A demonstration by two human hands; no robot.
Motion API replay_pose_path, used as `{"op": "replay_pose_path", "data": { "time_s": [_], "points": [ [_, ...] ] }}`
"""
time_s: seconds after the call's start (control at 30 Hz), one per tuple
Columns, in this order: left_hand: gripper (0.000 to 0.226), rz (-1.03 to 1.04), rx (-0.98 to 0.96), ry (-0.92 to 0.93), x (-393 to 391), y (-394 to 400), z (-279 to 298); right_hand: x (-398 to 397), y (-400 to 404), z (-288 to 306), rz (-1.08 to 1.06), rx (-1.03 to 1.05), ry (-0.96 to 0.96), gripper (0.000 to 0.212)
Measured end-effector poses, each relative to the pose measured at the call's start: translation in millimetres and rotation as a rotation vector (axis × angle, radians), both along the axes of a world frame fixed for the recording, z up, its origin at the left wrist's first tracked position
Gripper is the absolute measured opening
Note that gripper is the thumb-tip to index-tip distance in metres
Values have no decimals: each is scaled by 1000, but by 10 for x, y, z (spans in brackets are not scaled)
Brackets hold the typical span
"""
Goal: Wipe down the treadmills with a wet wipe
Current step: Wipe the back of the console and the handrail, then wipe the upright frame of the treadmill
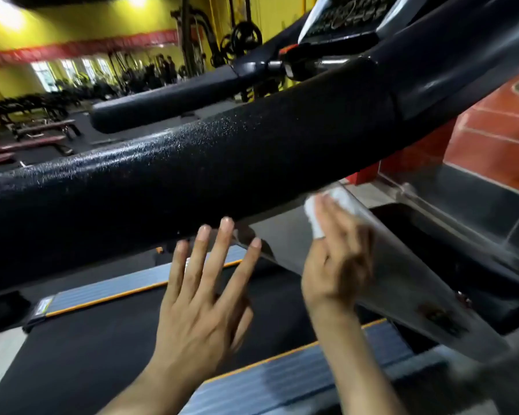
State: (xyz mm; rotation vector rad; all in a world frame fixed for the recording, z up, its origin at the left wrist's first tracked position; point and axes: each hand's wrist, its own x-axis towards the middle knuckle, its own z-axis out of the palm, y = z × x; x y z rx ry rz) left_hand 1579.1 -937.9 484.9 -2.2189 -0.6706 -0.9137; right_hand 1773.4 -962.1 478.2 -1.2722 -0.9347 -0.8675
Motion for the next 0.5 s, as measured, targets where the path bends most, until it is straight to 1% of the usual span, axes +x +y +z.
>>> {"op": "replay_pose_path", "data": {
  "time_s": [0.1,0.17,0.2,0.27,0.33,0.4,0.43,0.5],
  "points": [
    [82,-35,18,-117,25,104,-203,-247,-13,-217,219,-84,-288,27],
    [79,-50,46,-172,68,195,-271,-206,12,-253,262,-89,-458,33],
    [77,-67,61,-188,97,234,-288,-133,29,-253,264,-58,-500,34],
    [75,-106,88,-223,164,281,-325,56,32,-211,249,30,-444,32],
    [73,-142,113,-245,247,292,-391,230,11,-155,171,107,-371,29],
    [71,-171,148,-252,338,290,-488,231,18,-154,160,120,-352,32],
    [68,-192,160,-267,377,299,-545,172,37,-176,177,100,-378,32],
    [62,-240,182,-313,433,321,-690,57,74,-344,196,28,-529,29]
  ]
}}
